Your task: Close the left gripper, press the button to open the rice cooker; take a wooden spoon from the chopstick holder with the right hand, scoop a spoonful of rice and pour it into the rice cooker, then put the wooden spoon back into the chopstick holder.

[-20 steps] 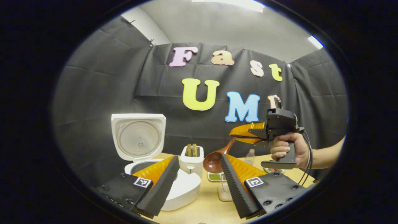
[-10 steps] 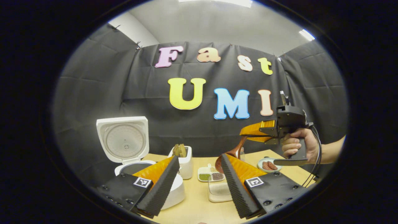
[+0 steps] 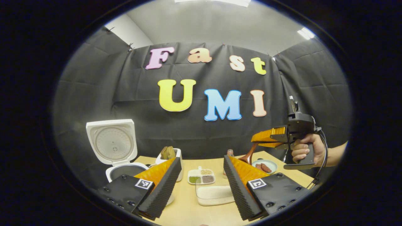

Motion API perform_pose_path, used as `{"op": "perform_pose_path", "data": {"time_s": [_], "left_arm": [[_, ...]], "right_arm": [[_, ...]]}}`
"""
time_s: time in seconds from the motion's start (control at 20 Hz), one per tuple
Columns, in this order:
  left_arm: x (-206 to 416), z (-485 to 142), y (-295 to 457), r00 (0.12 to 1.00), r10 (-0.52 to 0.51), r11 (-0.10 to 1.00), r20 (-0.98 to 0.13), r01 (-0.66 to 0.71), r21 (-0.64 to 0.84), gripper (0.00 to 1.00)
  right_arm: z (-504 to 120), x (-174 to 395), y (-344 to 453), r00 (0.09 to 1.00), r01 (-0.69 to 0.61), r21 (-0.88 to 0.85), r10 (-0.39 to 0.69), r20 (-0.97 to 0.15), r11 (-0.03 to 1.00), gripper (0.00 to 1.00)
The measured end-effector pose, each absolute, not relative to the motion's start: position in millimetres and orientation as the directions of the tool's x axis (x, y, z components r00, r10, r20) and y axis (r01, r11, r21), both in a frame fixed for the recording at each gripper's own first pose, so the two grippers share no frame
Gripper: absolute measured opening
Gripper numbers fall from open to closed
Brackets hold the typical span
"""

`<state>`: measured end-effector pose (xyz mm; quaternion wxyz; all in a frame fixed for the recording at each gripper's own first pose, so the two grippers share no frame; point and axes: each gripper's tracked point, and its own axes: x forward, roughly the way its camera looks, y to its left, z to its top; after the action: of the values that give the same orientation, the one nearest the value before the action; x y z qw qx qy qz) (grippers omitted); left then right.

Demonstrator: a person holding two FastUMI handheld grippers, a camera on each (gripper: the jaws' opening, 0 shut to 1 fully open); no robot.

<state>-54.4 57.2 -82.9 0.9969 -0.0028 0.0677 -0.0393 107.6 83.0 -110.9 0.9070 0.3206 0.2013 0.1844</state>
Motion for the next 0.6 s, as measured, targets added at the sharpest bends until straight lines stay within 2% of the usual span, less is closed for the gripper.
{"op": "perform_pose_path", "data": {"time_s": [0.6], "left_arm": [[-44, -88, 26, 0.976, -0.149, 0.988, -0.159, 0.154, 0.022, 0.96]], "right_arm": [[-161, 71, -28, 0.909, 0.013, 0.562, 0.224, -0.351, 0.827, 0.06]]}}
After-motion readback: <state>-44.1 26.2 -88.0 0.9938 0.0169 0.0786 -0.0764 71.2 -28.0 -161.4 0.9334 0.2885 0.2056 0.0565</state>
